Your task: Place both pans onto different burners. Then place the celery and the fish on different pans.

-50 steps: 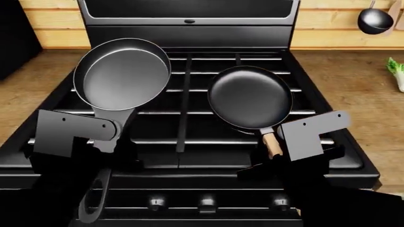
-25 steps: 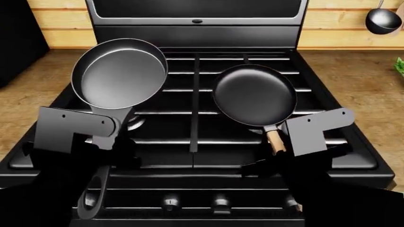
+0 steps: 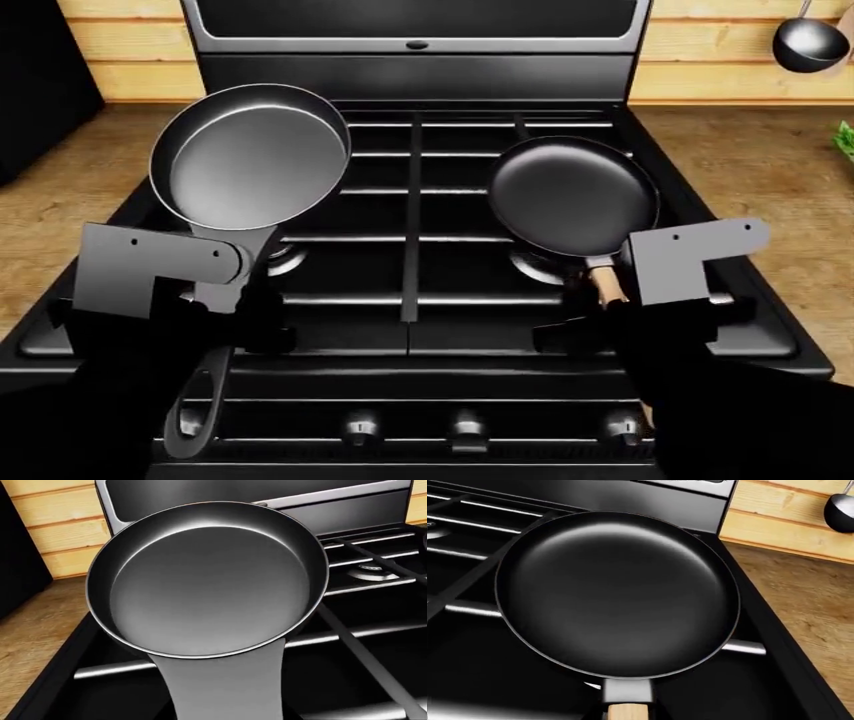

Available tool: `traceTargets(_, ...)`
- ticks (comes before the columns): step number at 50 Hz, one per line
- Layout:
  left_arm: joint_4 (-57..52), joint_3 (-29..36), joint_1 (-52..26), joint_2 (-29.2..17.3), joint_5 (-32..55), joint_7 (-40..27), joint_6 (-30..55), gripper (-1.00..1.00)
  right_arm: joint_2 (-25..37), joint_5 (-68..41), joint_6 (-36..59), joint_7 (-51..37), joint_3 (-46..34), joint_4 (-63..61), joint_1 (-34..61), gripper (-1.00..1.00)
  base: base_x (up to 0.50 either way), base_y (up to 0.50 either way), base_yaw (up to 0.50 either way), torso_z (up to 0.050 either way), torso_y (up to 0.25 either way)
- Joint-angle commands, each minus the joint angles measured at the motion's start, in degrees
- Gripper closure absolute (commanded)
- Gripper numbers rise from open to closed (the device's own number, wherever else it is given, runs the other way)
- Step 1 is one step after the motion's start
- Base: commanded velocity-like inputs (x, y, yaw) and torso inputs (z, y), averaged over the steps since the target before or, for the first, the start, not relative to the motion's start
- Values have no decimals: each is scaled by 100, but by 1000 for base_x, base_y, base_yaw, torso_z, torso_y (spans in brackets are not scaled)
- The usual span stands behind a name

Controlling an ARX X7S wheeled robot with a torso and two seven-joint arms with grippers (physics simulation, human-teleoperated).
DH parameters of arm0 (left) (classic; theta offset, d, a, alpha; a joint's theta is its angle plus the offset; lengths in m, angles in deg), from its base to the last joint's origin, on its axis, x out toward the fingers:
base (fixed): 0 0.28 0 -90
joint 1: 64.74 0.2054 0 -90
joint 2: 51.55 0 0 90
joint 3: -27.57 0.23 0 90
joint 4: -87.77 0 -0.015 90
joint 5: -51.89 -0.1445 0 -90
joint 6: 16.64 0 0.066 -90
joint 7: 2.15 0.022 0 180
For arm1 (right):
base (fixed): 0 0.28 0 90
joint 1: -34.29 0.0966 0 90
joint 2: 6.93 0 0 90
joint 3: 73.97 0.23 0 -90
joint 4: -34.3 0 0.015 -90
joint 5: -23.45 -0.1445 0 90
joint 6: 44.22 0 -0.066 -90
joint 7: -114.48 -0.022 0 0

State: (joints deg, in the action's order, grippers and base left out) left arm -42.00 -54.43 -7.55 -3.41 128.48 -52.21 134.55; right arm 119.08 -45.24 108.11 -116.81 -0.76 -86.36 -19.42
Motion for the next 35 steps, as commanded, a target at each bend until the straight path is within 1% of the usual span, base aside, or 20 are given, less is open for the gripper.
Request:
traceTargets(1, -7, -135, -110, -2, -178, -9, -67, 100, 37, 612, -253, 207, 178, 285, -7, 100, 0, 0, 0, 0, 11)
traceTargets(8, -3, -112, -105, 0, -192, -7, -80, 100, 60, 713, -413, 301, 199, 412, -158, 100, 0, 0, 0, 1, 3)
traceTargets(12, -15, -74, 5, 9, -355, 87, -165, 100, 61, 741, -469, 330, 195, 438, -229, 100, 0, 0, 0, 0, 6)
traceTargets(20, 16, -88, -117, -12, -191, -5, -99, 100, 52, 728, -479, 334, 162, 398, -263, 100, 0, 0, 0, 3, 4)
traceTargets(25, 2, -67, -17, -11, -318, 69, -177, 100, 50, 699, -466, 366, 137, 403, -260, 100, 0, 0, 0, 0, 4)
traceTargets(26, 6, -70, -33, -14, -297, 57, -168, 100, 51, 692, -453, 388, 117, 410, -247, -100, 0, 0, 0, 0, 0)
traceTargets(32, 25, -70, -78, -19, -239, 21, -150, 100, 68, 612, -380, 427, 69, 342, -195, -100, 0, 0, 0, 2, 2)
traceTargets(35, 5, -47, 72, -17, -427, 133, -260, 100, 86, 544, -326, 367, 77, 222, -169, -100, 0, 0, 0, 0, 0)
